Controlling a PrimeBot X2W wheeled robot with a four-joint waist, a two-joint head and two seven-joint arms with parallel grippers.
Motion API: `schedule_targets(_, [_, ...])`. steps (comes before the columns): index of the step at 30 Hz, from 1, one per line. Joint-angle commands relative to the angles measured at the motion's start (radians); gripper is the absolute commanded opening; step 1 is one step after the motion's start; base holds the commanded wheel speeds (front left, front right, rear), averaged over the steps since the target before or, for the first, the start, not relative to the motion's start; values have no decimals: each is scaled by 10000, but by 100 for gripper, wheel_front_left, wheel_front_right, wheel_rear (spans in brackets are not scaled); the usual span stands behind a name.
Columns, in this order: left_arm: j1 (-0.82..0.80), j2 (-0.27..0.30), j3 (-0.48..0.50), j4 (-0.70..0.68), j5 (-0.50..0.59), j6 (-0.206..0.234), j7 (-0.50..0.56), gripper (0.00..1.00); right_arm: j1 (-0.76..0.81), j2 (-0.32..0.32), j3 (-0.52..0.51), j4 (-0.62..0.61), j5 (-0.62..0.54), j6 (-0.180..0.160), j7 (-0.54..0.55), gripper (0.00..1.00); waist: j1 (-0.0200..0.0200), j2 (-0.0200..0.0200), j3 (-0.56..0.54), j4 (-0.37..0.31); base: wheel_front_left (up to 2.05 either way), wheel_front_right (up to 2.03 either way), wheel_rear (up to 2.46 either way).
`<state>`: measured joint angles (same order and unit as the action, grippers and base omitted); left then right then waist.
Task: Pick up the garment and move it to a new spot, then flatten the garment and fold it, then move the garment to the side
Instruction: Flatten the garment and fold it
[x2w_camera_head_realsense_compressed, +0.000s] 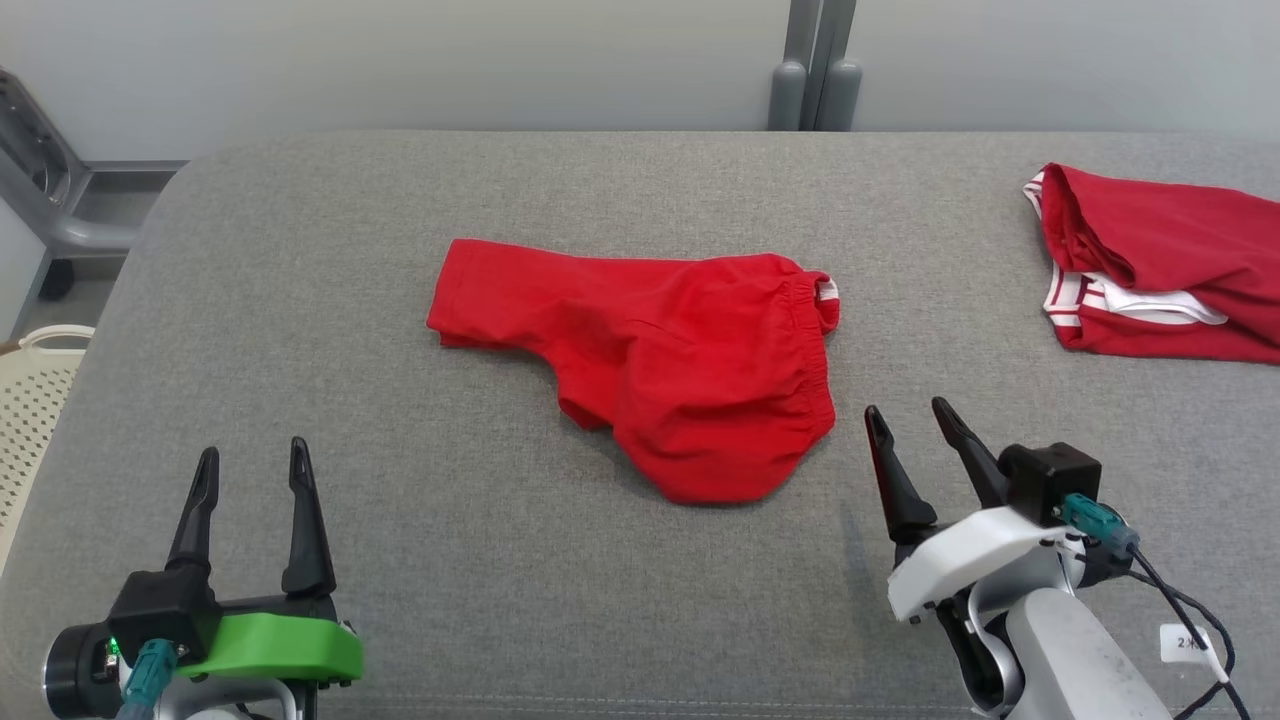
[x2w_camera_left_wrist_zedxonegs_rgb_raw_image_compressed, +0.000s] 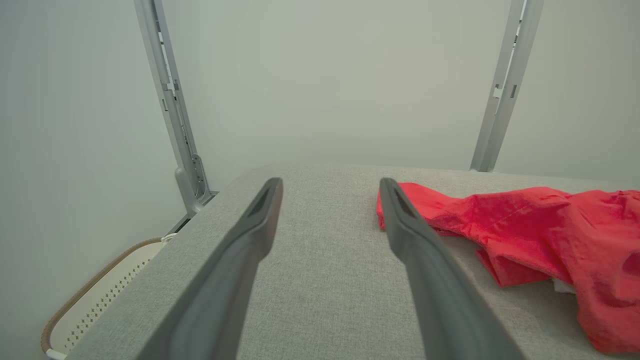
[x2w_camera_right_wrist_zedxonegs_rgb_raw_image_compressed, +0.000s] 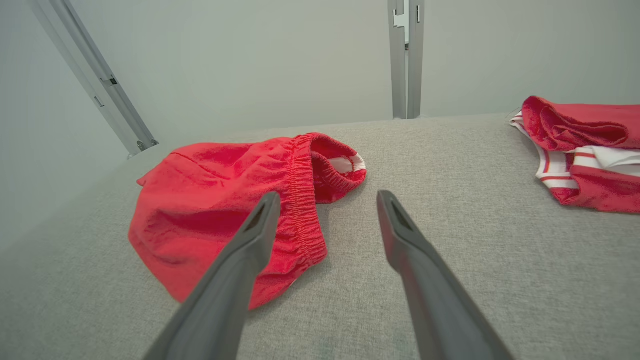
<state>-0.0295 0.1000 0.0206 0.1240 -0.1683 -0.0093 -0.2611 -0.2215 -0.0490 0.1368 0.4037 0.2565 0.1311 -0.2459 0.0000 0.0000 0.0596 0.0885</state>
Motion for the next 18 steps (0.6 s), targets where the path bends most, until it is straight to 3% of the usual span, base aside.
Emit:
schedule_targets(1, [73, -52, 35, -21, 63, -53, -26, 100, -173, -35, 40, 123, -74, -8, 83, 100, 0, 0, 7, 45, 0, 0, 0])
schedule_targets(18, [-352, -426, -237, 202, 261, -534, -28, 100, -2632, -841, 1502, 3948, 936, -9, 976, 100, 0, 0, 289, 1153, 0, 0, 0])
